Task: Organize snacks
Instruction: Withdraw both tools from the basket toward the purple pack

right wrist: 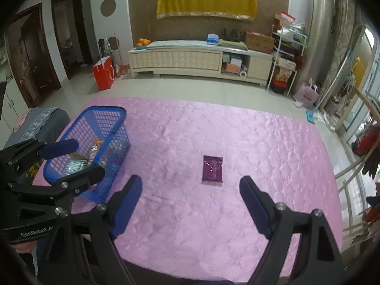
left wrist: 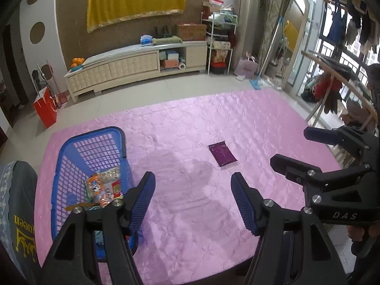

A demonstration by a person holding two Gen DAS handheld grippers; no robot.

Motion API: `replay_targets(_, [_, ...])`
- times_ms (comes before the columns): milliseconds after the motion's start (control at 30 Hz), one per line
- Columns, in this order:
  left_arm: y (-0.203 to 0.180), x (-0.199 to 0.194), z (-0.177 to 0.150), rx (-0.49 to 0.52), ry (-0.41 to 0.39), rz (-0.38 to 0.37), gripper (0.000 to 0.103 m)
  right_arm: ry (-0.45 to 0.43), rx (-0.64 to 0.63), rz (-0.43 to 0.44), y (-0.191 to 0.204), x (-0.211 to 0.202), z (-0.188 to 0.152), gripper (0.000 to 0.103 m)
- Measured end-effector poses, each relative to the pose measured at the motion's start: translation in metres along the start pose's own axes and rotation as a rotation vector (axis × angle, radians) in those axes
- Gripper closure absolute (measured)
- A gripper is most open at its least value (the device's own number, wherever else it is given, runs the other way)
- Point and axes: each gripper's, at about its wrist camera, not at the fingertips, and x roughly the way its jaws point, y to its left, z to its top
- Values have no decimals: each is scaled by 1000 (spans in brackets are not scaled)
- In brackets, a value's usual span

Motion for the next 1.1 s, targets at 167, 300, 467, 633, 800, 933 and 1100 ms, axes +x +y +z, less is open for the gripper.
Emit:
replay_targets(167, [-5, 27, 5, -7, 26, 3, 39, 39, 21, 6, -20, 26, -3, 16])
replay_targets(300, [-8, 55, 8, -6, 60, 7, 39, 70, 32, 14, -34, 46, -4, 16])
replay_targets(467, [-9, 92, 9, -30, 106, 4, 39, 110, 38, 14, -50, 76, -5, 16])
replay_targets(633, [-5, 126, 11, -56, 151, 9, 39, 147, 48, 19, -63, 106, -5, 16])
replay_targets(800, [0, 152, 12, -74, 170, 17, 39, 170, 48, 21, -68, 133, -5, 16])
replay_targets(933, [7, 171, 11, -95, 195, 32, 39, 191, 65, 28, -73, 152, -9, 16])
replay_targets(1100, [17, 187, 8, -120, 218, 42, 39, 220, 83, 37, -79, 174, -11, 16])
